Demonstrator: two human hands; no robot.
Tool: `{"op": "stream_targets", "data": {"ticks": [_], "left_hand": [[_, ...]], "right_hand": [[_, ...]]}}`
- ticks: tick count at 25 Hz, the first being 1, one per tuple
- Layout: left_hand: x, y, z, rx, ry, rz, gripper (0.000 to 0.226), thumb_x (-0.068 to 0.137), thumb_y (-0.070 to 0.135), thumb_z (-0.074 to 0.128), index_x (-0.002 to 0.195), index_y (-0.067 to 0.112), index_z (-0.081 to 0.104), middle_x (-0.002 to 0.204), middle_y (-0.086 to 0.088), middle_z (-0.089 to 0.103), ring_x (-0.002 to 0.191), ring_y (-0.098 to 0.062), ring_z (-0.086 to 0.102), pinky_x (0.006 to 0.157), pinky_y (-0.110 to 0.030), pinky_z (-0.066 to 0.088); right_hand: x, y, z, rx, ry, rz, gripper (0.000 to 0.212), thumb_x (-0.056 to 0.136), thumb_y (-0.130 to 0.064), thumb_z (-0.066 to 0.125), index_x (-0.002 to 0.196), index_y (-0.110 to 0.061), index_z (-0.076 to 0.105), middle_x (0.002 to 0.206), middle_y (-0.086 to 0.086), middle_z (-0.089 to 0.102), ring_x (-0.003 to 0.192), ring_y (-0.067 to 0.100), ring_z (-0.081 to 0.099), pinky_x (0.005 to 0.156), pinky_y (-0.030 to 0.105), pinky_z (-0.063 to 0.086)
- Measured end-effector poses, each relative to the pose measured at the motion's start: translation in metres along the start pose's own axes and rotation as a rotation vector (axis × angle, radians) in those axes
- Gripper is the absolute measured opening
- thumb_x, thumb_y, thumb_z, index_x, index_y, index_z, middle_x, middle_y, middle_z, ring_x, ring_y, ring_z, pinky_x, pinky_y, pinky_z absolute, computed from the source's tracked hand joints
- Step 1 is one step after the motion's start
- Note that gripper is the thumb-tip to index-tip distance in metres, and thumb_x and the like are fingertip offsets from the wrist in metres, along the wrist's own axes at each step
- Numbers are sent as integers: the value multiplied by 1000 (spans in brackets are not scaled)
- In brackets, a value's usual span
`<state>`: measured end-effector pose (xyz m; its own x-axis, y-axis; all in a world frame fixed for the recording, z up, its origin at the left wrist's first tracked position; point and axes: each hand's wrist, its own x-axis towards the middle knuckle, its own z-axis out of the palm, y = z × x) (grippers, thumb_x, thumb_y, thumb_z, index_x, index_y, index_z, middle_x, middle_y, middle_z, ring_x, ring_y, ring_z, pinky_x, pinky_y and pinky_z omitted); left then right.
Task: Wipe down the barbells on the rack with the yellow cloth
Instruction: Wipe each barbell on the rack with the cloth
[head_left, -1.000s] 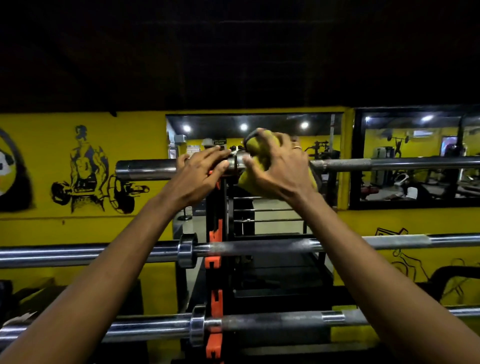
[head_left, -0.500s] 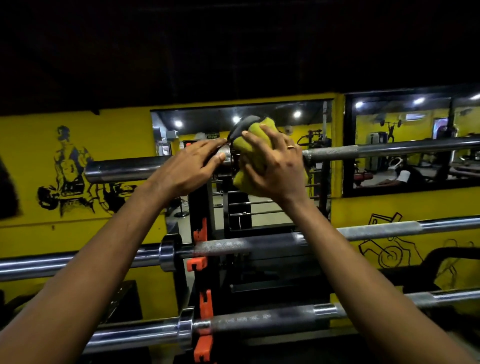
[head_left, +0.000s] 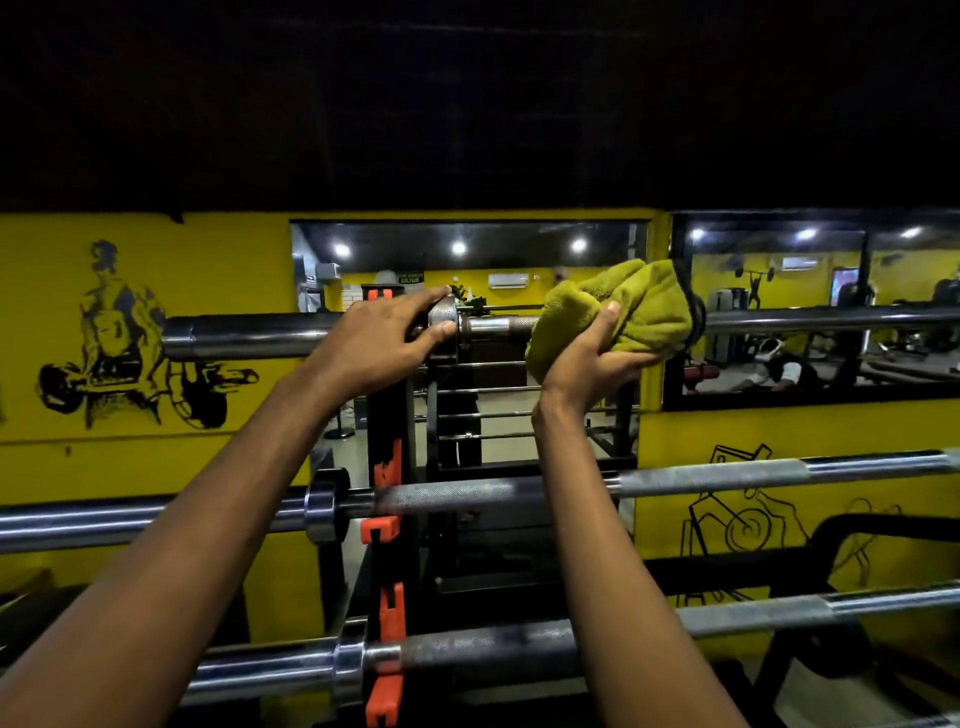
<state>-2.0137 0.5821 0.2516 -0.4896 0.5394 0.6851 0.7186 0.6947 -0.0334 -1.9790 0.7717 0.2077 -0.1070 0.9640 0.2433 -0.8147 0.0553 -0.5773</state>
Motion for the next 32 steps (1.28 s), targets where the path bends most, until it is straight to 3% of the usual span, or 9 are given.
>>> {"op": "stream_targets", "data": {"ticks": [4,8,10,13,15,18,23,28,32], "left_hand": [[0,3,-5,-1,-37,-10,60,98,58,33,152,34,23,152,-4,41,134,-25,42,107,-44,34],[7,29,1,152,2,51,59,100,43,33,153,23,18,159,-6,23,141,-25,30,112,-45,29],[8,45,16,259,5,88,61,96,44,35,153,24,19,158,-8,23,143,-33,22,112,-53,25],[7,47,33,278,63,59,55,97,49,34,147,26,34,145,-6,39,139,-35,24,110,-57,23],[6,42,39,264,122,72,53,97,48,34,144,26,39,139,-4,47,138,-34,27,108,-56,24],[8,41,43,262,145,70,51,97,47,35,144,27,41,138,-2,49,138,-34,28,109,-57,22],[7,49,41,229,136,20,51,98,45,38,146,29,37,140,-1,48,142,-32,22,114,-58,11],[20,70,39,361,142,23,54,97,54,29,136,21,47,133,-4,58,139,-29,31,110,-54,16],[19,62,50,403,185,87,59,98,54,27,147,22,37,139,-3,55,139,-29,33,111,-52,17]], "right_hand": [[-5,-4,-11,242,-158,395,58,95,-45,62,144,-24,41,129,1,63,111,21,65,96,38,55],[16,-13,-25,78,-329,425,48,94,-48,59,130,-17,56,117,10,71,100,23,70,86,42,59],[19,-18,-38,-214,-341,300,62,91,-48,64,139,-15,42,129,12,61,108,26,64,87,36,53],[20,-28,-68,-632,-299,-166,82,92,-42,66,153,-15,19,150,17,31,128,33,45,96,35,44],[33,-34,-72,-821,-328,-446,84,94,-46,62,158,-19,14,159,14,17,138,34,35,106,45,41],[70,-35,-58,-1093,-491,-650,77,97,-52,52,159,-20,20,165,10,15,149,37,20,119,53,19],[114,-49,-42,-1121,-443,-662,72,89,-58,45,147,-16,44,143,13,51,133,31,46,115,51,30],[98,-34,-44,-1074,-699,-971,68,89,-65,47,138,-17,49,123,10,61,113,29,57,104,46,39],[124,-22,-66,-893,-401,-832,63,92,-56,52,142,-18,46,135,9,56,126,27,50,109,49,39]]}}
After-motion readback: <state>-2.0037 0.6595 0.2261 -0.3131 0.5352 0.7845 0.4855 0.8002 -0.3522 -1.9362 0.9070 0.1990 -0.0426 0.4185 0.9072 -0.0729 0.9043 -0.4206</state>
